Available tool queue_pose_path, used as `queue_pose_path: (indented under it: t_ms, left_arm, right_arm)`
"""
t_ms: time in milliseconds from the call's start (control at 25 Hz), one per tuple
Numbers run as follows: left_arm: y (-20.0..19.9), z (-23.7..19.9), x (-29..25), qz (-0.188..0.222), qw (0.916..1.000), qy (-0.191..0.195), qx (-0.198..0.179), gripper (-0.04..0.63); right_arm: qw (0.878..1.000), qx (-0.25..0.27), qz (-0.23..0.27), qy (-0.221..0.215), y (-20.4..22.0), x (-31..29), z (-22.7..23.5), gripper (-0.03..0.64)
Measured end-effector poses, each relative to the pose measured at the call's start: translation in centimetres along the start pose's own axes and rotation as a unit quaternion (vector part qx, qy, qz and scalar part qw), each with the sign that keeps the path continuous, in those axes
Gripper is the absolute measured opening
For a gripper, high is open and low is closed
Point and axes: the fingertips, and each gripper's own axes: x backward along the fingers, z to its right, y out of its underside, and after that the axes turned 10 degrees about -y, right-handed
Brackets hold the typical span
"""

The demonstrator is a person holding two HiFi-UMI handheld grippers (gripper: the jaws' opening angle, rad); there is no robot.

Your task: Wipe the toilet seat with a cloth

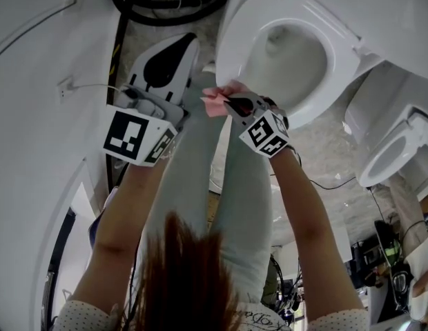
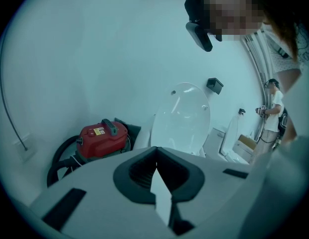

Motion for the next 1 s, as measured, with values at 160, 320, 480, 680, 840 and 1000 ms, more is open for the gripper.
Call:
queue_pose_path:
  t_ms: [160,320,480,680,840,1000]
  left_arm:
    - [-0.3,-0.5,-0.3,0.001,1.0000,-0.002,0.001,-0.002]
    - [-0.5,-1.0,-0.7,0.001,1.0000,-0.006,0.003,-0.002]
    - [-0.7,-1.2,-1.1,0.000,1.0000,-0.007,0.005,-0.002]
    - [-1.0,-1.3,-1.6,-0.001,1.0000,-0.006,0.005,-0.002]
    - [-1.4,-1.4,-2.0,-0.001,1.0000,-0.004,0.002,-0.002]
    - [-1.7,-1.3,-2.4,-0.001,1.0000,-0.004,0.002,-0.001]
  right_arm:
    - [1.000,0.010,0.002,0.000,-0.8,0.1,0.9,0.020]
    - [1.000,0.031,0.000,0.000,-1.6,0.2,1.7,0.020]
    - [0.999,0.038,0.004,0.005,-2.3,0.3,2.7,0.020]
    - [0.999,0.022,0.025,0.020,-3.4,0.7,4.3,0.020]
    - [0.999,0.019,0.035,0.030,-4.3,1.1,5.7,0.020]
    - [0.998,0.028,0.037,0.047,-5.2,1.8,7.3,0.020]
